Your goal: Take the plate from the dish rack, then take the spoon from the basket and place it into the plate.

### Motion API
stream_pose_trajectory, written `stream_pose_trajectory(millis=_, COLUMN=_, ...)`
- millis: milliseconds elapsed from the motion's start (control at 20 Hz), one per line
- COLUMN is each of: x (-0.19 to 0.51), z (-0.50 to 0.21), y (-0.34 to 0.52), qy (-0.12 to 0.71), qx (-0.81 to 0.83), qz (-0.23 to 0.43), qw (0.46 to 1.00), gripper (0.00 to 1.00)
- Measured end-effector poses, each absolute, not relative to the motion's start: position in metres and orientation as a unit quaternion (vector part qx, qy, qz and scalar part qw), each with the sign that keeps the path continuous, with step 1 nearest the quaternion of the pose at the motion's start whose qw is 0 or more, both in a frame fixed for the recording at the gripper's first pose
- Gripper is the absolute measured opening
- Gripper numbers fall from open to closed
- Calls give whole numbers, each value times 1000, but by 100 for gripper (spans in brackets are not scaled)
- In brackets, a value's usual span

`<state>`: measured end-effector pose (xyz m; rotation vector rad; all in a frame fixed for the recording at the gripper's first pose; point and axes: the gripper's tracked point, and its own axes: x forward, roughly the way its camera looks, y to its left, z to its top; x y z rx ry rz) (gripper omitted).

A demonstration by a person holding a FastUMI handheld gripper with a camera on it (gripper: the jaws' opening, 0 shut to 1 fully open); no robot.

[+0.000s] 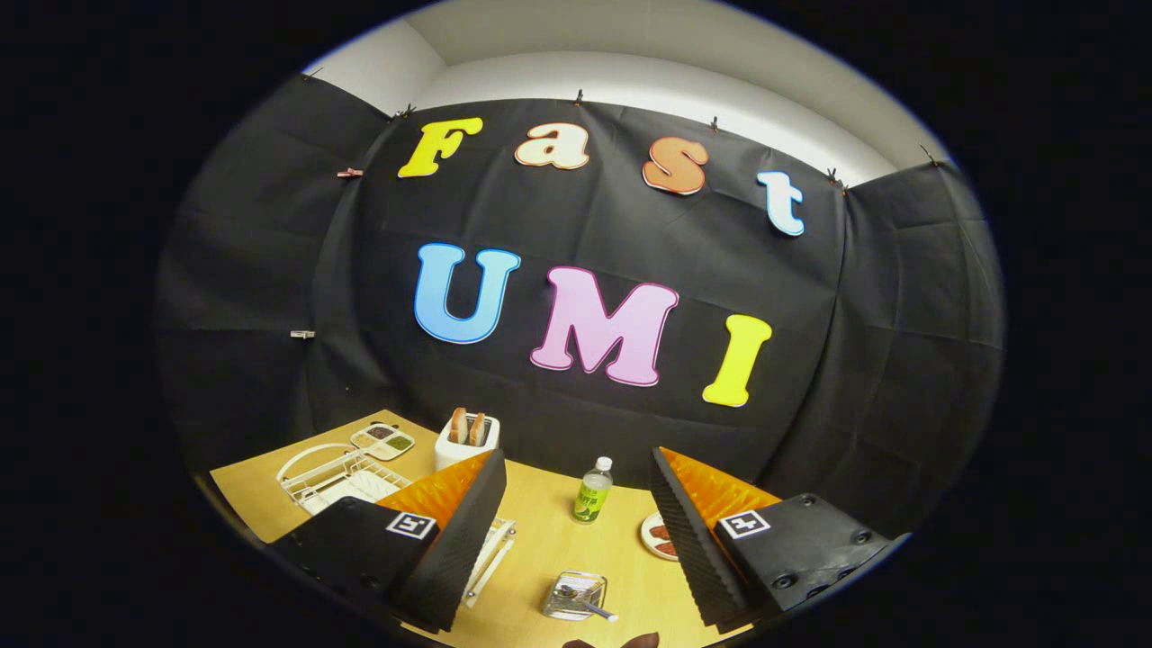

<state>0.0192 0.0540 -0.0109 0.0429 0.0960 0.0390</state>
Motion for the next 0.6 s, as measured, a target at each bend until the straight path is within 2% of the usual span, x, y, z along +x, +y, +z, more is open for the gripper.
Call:
stream_pose_trajectory(millis=250, x=35, z=-29, y=93, qy=98, qx=56, qz=41, qw=993, gripper=98)
stream_pose_trajectory(millis=600, x=60, z=-88, y=145, qy=224, qx=75, qz=45, qw=971, gripper=98)
